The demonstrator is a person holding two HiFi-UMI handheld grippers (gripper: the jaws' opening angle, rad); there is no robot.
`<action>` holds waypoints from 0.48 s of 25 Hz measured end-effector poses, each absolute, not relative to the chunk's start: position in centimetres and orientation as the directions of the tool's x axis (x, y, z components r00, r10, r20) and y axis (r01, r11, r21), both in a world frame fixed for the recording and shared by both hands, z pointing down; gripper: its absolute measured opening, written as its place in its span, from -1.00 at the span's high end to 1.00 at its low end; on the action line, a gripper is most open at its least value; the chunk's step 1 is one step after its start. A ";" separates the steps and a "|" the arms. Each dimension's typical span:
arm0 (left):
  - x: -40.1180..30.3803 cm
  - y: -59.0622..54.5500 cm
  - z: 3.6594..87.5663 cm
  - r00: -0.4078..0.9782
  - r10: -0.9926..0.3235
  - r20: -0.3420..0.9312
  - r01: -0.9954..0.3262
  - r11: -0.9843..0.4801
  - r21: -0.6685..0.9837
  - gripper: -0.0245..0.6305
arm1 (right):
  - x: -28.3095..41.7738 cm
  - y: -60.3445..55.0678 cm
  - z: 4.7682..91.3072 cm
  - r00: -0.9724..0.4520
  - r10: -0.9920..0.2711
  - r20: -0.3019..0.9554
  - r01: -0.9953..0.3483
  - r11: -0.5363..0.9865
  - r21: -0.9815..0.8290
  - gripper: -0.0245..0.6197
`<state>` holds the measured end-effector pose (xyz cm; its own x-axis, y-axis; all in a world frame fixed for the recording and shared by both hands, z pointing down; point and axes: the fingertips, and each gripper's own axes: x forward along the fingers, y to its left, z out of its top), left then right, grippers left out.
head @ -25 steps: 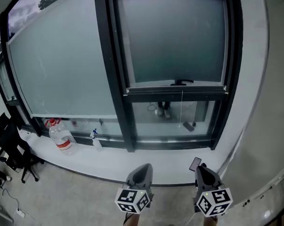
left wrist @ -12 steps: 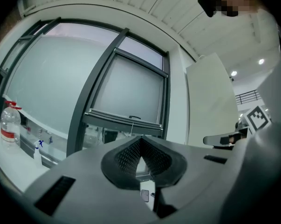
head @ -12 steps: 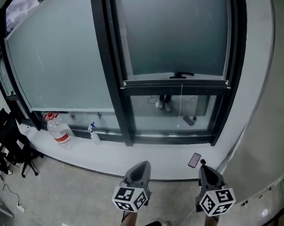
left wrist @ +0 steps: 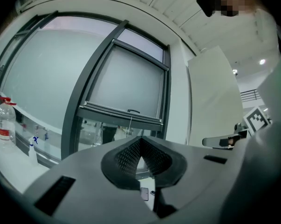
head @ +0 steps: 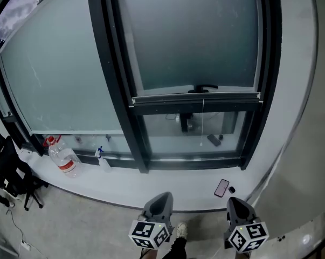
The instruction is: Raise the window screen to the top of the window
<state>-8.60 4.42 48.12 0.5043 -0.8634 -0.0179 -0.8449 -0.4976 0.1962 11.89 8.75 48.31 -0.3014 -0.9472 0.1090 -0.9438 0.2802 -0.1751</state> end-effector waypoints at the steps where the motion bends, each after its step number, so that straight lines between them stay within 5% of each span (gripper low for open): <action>1: -8.3 3.5 48.3 0.509 -0.860 -0.023 -0.841 -0.503 0.199 0.92 | 12.0 7.9 48.4 -0.300 -0.948 0.106 -0.945 0.281 -0.166 0.91; 12: -9.7 -14.1 45.5 0.497 -0.863 -0.088 -0.842 -0.505 0.190 0.92 | 11.2 -10.1 45.0 -0.307 -0.950 0.048 -0.946 0.300 -0.121 0.91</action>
<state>-9.66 -14.12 45.53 0.4974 -0.8631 -0.0876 -0.8423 -0.5046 0.1896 11.20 -10.12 44.96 -0.3071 -0.9505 0.0479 -0.9463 0.2996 -0.1212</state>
